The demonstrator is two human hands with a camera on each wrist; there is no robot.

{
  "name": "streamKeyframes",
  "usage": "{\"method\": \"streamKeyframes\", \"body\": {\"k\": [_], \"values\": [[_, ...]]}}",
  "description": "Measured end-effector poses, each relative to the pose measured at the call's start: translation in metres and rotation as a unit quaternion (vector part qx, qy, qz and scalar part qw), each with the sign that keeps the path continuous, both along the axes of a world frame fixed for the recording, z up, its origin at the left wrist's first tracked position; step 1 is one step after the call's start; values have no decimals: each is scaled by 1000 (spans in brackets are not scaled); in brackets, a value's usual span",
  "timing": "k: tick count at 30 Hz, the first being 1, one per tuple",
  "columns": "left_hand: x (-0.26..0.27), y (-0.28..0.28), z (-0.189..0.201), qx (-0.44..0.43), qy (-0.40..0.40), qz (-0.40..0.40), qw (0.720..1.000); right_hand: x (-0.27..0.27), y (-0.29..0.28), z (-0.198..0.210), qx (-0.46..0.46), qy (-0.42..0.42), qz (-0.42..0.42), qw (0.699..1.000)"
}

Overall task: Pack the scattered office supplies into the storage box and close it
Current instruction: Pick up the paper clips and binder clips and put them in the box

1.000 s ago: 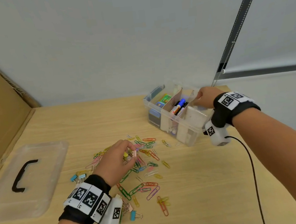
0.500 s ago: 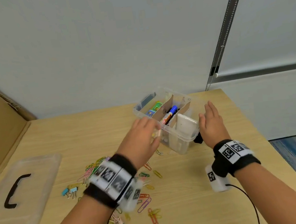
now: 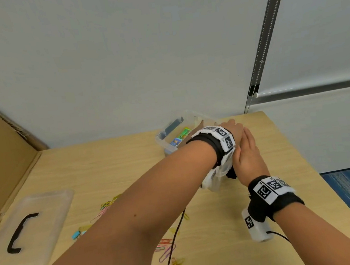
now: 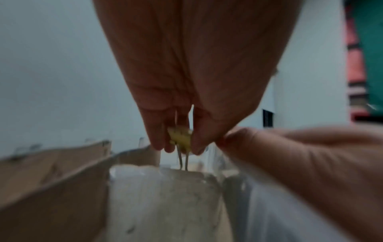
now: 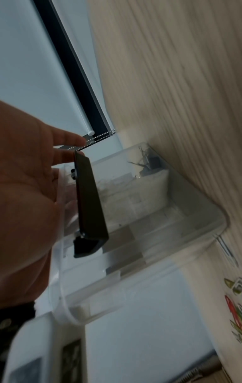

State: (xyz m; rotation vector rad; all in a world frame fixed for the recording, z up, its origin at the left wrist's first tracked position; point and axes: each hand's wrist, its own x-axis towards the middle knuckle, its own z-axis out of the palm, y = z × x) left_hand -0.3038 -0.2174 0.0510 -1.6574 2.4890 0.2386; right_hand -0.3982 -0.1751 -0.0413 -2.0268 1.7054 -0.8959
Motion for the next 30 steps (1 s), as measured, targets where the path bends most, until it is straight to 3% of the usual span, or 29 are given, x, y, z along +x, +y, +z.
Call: {"method": "streamKeyframes", "body": {"k": [3,7,11,16,21,25,30], "values": [[7,-8,0,40,-4,-3,999,1,3,2,13,2,-10,1000],[35,-7,11,15,144,6,989,3,4,4,27,13,-21,999],[79,18,27,-9,243,31,970,3,4,6,27,29,-27,999],[150,79,25,-56,266,74,959,3,3,9,30,61,-32,997],[228,156,-11,-59,273,203,939,15,17,27,-5,102,-35,994],[269,197,-58,-23,188,278,942,58,56,44,-149,116,79,979],[283,202,-98,13,122,284,951,136,89,14,-103,104,292,945]]}}
